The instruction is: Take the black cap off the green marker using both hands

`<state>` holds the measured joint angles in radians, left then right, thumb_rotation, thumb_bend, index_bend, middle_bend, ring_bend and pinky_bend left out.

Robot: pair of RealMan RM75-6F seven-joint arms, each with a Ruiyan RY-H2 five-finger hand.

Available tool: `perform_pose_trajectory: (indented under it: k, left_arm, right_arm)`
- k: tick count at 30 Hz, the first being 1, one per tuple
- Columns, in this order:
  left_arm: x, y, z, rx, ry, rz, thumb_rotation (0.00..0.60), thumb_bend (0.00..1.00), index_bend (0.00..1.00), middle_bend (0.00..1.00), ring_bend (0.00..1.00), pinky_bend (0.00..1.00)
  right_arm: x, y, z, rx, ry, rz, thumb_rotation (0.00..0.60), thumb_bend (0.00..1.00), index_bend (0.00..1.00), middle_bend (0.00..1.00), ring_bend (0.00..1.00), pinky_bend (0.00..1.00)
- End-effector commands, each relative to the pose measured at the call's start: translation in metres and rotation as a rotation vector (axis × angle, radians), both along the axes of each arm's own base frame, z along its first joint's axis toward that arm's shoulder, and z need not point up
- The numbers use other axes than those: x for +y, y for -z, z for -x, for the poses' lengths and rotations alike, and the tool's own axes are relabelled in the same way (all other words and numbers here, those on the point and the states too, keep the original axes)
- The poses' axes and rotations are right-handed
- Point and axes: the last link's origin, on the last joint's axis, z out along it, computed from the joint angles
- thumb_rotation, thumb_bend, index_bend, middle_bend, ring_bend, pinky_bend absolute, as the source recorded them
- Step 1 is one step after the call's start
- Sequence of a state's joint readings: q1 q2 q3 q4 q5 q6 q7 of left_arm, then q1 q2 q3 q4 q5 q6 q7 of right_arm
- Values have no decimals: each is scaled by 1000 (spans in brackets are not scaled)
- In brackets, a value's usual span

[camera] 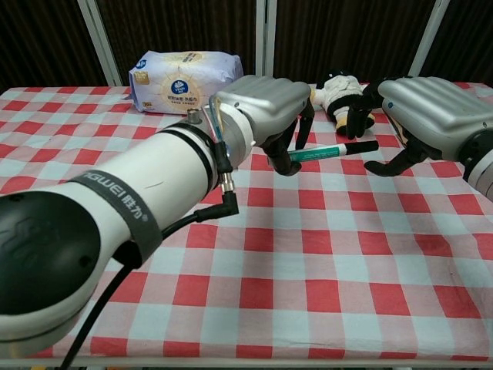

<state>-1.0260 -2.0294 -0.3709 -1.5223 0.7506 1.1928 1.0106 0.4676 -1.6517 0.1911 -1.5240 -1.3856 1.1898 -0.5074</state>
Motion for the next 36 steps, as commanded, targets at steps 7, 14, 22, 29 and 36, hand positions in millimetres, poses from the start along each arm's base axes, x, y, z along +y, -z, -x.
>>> perform_pose_trajectory:
  k: [7,14,22,29,36]
  left_arm:
    - [-2,-1,1,-3,-1,3,600,409,568,603,514,540]
    - [-4,2,1,6,1,6,600,409,568,603,514,540]
    - [-5,2,0,3,3,5,600,409,568,603,514,540]
    - [-6,1,0,-1,5,3,600,408,568,603,514,539]
    - [-5,0,2,1,2,1,600,408,568,603,514,539]
  right_arm:
    - [-1,5,0,-1,2,-7,600,169,493,436,153,127]
    - [-2,6,-3,-11,-6,5,600,212,513,452,167,127]
    - [-2,7,-5,-15,-11,19,600,223,567,507,201,135]
    - [-2,7,-5,-21,-12,37,600,253,637,567,250,157]
    - [-1,6,-2,-25,-13,64,600,294,729,645,301,188]
